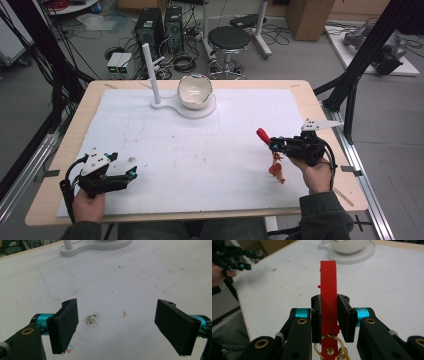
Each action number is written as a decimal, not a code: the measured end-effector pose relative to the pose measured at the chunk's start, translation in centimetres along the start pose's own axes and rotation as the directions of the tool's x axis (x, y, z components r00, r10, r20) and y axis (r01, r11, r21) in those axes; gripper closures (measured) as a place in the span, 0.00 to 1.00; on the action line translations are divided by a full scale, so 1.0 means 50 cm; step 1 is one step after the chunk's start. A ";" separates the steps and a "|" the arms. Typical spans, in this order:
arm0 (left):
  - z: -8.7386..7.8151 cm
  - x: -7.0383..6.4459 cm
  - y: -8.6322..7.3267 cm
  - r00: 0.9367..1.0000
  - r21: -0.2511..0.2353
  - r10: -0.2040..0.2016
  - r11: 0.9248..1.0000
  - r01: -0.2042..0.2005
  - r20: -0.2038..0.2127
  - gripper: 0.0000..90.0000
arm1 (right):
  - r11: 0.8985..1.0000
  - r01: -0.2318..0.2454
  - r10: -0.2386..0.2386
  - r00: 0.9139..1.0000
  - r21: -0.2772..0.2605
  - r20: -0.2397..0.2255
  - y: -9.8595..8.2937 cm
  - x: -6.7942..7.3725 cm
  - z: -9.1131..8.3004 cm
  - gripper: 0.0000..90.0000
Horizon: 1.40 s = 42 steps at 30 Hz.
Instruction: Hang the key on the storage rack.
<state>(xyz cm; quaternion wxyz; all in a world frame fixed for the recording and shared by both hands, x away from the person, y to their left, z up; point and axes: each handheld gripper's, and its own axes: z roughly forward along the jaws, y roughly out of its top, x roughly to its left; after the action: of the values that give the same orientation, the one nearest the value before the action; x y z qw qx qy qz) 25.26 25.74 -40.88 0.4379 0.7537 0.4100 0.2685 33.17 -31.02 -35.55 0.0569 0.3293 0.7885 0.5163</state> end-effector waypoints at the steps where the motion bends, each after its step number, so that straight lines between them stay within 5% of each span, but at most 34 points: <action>1: 0.000 0.000 0.000 1.000 0.000 0.000 1.000 0.000 0.000 0.22 | 1.000 0.008 -0.008 1.000 -0.006 -0.004 0.006 0.001 0.001 0.83; 24: -0.001 -0.001 0.001 1.000 -0.005 0.006 1.000 -0.006 0.001 0.22 | 0.997 0.047 -0.053 0.994 -0.061 -0.100 0.122 0.042 0.082 0.83; 42: -0.002 -0.002 0.002 1.000 -0.008 0.007 1.000 -0.007 0.001 0.22 | 0.991 0.133 -0.130 0.982 0.016 -0.135 0.232 0.092 0.205 0.83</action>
<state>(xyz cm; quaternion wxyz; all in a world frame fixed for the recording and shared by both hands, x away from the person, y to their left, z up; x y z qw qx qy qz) 25.18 25.69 -40.75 0.4400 0.7537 0.4059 0.2712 39.36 -17.50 -29.24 0.0341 0.2419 0.8169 0.5225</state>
